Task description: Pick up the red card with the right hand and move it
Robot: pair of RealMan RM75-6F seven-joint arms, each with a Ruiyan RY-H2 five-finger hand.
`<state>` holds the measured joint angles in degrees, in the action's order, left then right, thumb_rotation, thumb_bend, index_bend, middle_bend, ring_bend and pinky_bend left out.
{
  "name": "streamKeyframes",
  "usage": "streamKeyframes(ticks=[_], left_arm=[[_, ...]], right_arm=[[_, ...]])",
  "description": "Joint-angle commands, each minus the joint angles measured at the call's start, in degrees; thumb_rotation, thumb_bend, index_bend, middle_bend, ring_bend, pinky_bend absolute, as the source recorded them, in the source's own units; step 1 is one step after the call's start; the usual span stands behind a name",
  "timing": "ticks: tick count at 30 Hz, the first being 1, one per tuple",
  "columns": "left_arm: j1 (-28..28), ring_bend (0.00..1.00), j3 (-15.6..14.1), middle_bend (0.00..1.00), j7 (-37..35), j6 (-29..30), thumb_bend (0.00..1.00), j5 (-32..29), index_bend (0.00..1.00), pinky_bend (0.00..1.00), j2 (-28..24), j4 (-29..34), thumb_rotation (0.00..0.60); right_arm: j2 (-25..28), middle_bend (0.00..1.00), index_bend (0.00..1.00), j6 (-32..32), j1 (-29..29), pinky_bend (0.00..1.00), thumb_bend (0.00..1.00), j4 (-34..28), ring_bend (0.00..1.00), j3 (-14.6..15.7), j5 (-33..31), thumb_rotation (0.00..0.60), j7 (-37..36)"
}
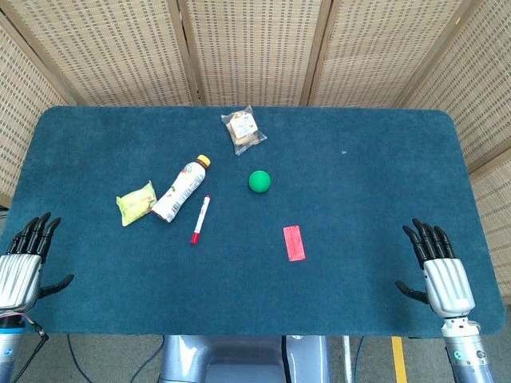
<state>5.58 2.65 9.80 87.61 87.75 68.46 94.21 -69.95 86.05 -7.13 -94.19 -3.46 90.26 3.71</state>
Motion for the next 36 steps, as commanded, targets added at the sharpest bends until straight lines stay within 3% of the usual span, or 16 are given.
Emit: streamKeyframes(ticks=[1,36], left_arm=[[0.0,0.0,0.01,0.0,0.03,0.02,0.04,0.02,0.0,0.14,-0.04,0.05,0.6],[-0.06,0.0,-0.1,0.0,0.67,-0.12,0.04,-0.07,0.0,0.14,-0.61,0.88,0.6]], right_arm=[[0.05,0.0,0.0,-0.03,-0.02,0.0,0.18,-0.06,0.0,0.03,0.05,0.6,-0.03],[-0.27,0.0,0.0,-0.64,-0.29,0.0,0.18,-0.25,0.0,0.75,1.17,0.6,0.74]])
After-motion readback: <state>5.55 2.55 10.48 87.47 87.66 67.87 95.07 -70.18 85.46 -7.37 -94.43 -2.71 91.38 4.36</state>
